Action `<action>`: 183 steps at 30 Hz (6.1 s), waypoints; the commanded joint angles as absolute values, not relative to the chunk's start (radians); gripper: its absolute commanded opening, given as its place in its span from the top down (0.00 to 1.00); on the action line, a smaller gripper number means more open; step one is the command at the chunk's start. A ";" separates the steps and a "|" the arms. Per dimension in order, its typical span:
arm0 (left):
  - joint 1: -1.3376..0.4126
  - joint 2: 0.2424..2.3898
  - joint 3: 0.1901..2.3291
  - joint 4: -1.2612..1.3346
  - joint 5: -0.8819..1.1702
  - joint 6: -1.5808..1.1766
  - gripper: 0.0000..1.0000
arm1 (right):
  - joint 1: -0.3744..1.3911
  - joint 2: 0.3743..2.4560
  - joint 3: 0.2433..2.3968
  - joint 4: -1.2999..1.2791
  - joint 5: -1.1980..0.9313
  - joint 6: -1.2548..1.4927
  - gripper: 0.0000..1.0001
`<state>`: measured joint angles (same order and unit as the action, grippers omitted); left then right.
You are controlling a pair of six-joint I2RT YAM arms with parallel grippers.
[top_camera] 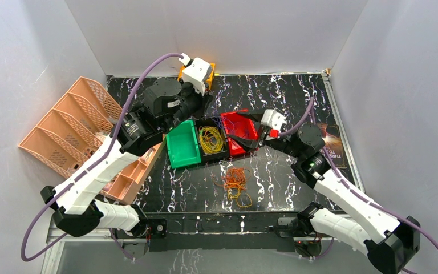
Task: Untangle the cables
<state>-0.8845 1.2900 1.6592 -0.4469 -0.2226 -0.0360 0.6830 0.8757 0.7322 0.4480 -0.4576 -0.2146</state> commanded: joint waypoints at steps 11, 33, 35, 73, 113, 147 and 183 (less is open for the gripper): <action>-0.878 1.257 1.633 -0.413 -0.191 -0.061 1.00 | 0.687 1.023 0.836 0.591 -0.577 -0.209 0.24; -0.878 1.263 1.623 -0.401 -0.169 -0.071 1.00 | 0.686 1.128 0.850 0.617 -0.554 -0.197 0.64; -0.878 1.262 1.623 -0.401 -0.169 -0.071 1.00 | 0.688 1.130 0.848 0.614 -0.552 -0.199 0.68; -0.878 1.096 1.282 -0.428 -0.328 -0.197 0.22 | 0.675 1.259 1.054 0.156 0.113 0.068 1.00; -0.879 1.105 1.241 -0.463 -0.329 -0.236 0.06 | 0.598 1.677 1.218 0.020 0.038 0.046 0.99; -0.879 1.114 1.210 -0.447 -0.349 -0.265 0.05 | 0.558 1.647 1.279 -0.217 -0.110 0.080 0.61; -0.878 1.145 1.057 -0.293 -0.236 -0.386 0.04 | 0.558 1.001 0.656 -0.247 -0.167 0.417 0.52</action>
<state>-0.8845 1.1286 1.0782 -0.3378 -0.2871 -0.3256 0.5583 1.0084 0.6868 -0.2409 -0.1097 0.3637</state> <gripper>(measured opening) 0.971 0.481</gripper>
